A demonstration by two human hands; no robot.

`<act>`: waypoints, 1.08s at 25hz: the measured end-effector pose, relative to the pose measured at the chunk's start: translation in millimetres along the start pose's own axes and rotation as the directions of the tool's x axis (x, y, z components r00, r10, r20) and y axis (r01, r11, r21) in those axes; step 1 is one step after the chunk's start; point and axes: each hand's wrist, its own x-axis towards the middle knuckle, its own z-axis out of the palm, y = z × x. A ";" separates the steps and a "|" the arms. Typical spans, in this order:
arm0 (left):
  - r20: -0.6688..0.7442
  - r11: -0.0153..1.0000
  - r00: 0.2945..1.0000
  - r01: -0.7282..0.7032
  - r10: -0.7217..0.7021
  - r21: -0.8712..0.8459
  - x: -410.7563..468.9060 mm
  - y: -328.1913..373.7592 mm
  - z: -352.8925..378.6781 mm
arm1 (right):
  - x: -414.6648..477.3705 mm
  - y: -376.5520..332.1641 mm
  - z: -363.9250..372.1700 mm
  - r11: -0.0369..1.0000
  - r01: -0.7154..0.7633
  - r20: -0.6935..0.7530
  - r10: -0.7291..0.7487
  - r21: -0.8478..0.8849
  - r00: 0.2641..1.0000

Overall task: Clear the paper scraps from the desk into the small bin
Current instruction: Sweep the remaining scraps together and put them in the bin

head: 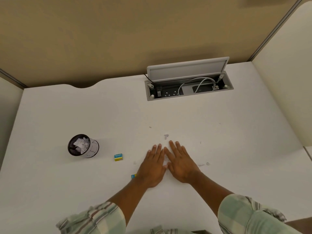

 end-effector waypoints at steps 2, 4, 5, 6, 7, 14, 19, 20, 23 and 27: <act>0.015 1.000 1.000 -0.008 0.009 -0.017 -18.4 4.8 10.3 | -16.1 -7.6 8.0 0.999 0.032 0.025 -0.031 -0.014 0.999; 0.010 0.998 1.000 -0.019 0.019 -0.057 -29.7 3.4 11.2 | -27.3 -12.0 8.9 0.998 0.058 0.025 -0.059 0.016 0.998; -0.015 0.996 1.000 -0.015 0.014 -0.084 -33.1 0.6 7.7 | -31.1 -12.3 5.1 0.996 0.060 -0.002 -0.060 0.064 0.998; -0.053 0.993 0.999 0.005 -0.011 -0.114 -35.5 -3.4 2.9 | -33.7 -10.4 -0.8 0.991 0.043 -0.056 -0.036 0.123 0.998; -0.097 0.988 0.993 0.051 -0.065 -0.146 -37.5 -8.3 -2.5 | -36.3 -6.5 -7.2 0.984 -0.003 -0.130 0.026 0.178 0.991; -0.088 0.947 0.943 0.319 -0.322 -0.040 -47.1 -18.1 -15.4 | -57.8 37.3 -26.1 0.765 -0.599 -0.057 0.626 0.237 0.777; -0.001 0.926 0.929 0.370 -0.371 -0.080 -41.3 -3.8 -9.1 | -58.4 18.5 -9.9 0.751 -0.602 0.071 0.608 0.271 0.791; 0.001 0.923 0.929 0.367 -0.370 -0.118 -39.4 -0.2 -8.8 | -53.8 10.5 -7.9 0.767 -0.568 0.062 0.578 0.298 0.814; 0.010 0.892 0.923 0.375 -0.385 -0.253 -32.3 9.8 -10.8 | -36.5 -14.0 -8.7 0.810 -0.486 0.054 0.498 0.327 0.866; 0.009 0.837 0.909 0.388 -0.417 -0.385 -23.7 17.3 -15.3 | -13.6 -35.4 -12.4 0.872 -0.397 0.029 0.407 0.287 0.913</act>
